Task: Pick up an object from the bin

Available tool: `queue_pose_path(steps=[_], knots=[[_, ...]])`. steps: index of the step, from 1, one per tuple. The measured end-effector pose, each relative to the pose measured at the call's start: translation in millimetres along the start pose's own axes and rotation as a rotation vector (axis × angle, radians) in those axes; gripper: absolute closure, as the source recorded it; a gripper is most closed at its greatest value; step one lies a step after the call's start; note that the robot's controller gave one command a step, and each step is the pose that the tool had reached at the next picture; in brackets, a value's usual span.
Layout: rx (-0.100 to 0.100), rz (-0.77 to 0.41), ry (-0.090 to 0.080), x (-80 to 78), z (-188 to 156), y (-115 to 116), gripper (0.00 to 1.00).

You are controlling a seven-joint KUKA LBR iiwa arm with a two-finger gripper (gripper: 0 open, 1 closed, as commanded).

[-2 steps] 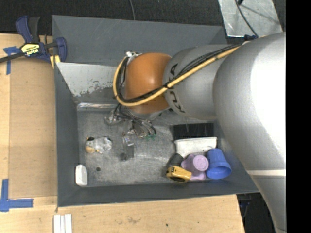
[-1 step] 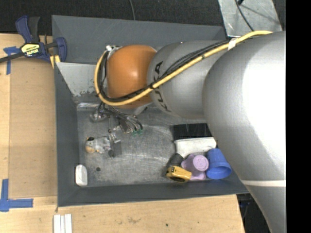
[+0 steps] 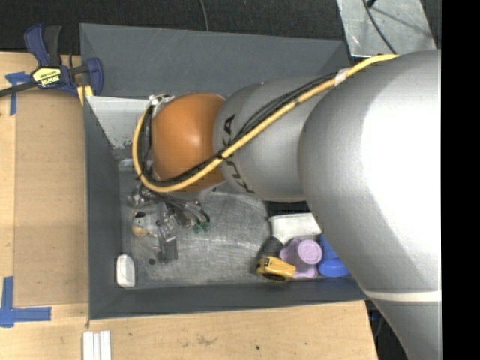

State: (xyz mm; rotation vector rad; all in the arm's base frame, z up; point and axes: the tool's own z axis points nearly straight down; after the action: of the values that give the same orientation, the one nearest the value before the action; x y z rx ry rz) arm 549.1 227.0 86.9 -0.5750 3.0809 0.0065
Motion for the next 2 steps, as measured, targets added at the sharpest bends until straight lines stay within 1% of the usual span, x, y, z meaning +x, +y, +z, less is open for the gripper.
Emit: queue_pose_path(steps=[1,2], knots=[[-0.001,0.067,-0.009,-4.7,9.6,14.1,1.00],[-0.001,0.067,-0.009,-4.7,9.6,14.0,1.00]])
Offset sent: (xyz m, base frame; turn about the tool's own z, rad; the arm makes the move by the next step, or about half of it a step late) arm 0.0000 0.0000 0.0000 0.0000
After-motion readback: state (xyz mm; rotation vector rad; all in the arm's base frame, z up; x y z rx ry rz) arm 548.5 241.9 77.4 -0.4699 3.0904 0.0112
